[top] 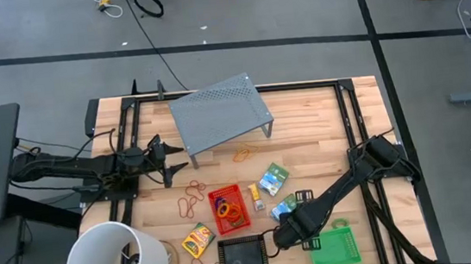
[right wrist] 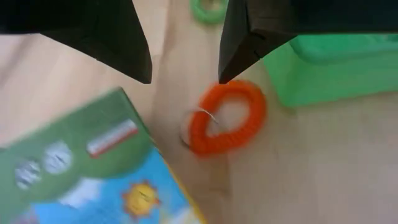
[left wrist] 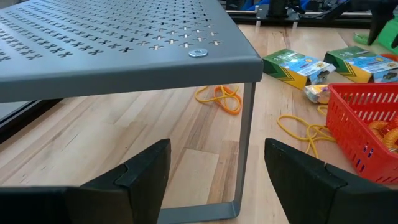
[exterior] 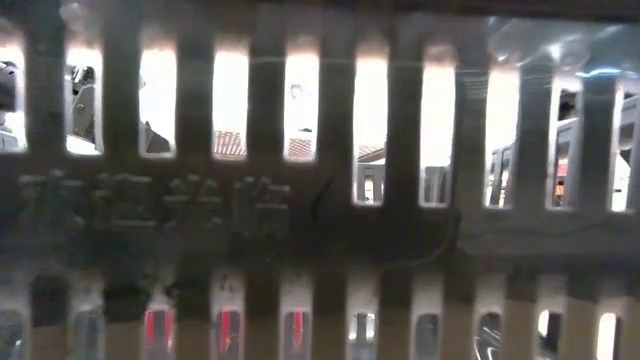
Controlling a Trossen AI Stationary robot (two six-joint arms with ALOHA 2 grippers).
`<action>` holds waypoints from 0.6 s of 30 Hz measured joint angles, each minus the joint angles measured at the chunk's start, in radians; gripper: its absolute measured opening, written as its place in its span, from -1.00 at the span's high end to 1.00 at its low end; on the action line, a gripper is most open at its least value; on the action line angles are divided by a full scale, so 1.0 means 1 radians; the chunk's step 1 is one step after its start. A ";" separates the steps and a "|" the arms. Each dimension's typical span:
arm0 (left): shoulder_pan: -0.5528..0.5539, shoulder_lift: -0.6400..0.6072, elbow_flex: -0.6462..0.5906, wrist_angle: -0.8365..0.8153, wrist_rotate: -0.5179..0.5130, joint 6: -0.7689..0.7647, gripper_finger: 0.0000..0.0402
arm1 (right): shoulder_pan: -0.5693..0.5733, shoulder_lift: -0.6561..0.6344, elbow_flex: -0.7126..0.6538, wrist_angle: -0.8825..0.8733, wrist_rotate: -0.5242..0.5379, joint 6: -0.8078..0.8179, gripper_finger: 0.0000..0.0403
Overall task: Pick & Place Office Desk Supplies
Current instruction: Put the orange spring keychain into the red bin
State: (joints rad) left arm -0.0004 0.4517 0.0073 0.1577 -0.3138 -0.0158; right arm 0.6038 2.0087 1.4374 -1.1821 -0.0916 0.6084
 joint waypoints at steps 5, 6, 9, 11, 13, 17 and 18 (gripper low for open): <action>0.000 0.000 0.000 0.000 0.000 0.000 -0.30 | -0.001 0.000 -0.048 0.099 -0.026 -0.016 0.05; 0.000 0.000 0.000 0.000 0.000 0.000 -0.30 | -0.003 0.000 -0.057 0.109 -0.026 -0.019 0.05; 0.000 0.000 0.000 0.000 0.000 0.000 -0.30 | -0.010 0.000 -0.081 0.124 -0.030 -0.022 0.05; 0.000 0.000 0.000 0.000 0.000 0.000 -0.30 | -0.014 0.000 -0.097 0.133 -0.030 -0.028 0.05; 0.000 0.000 0.000 0.000 0.000 0.000 -0.30 | -0.014 0.000 -0.113 0.160 -0.023 -0.042 0.05; 0.000 0.000 0.000 0.000 0.000 0.000 -0.30 | -0.019 -0.007 -0.140 0.203 -0.021 -0.052 0.05; 0.000 0.000 0.000 0.000 0.000 0.000 -0.30 | -0.021 -0.007 -0.146 0.208 -0.017 -0.056 0.07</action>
State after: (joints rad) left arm -0.0002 0.4519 0.0071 0.1577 -0.3138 -0.0162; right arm 0.5825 2.0012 1.2917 -0.9736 -0.1085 0.5528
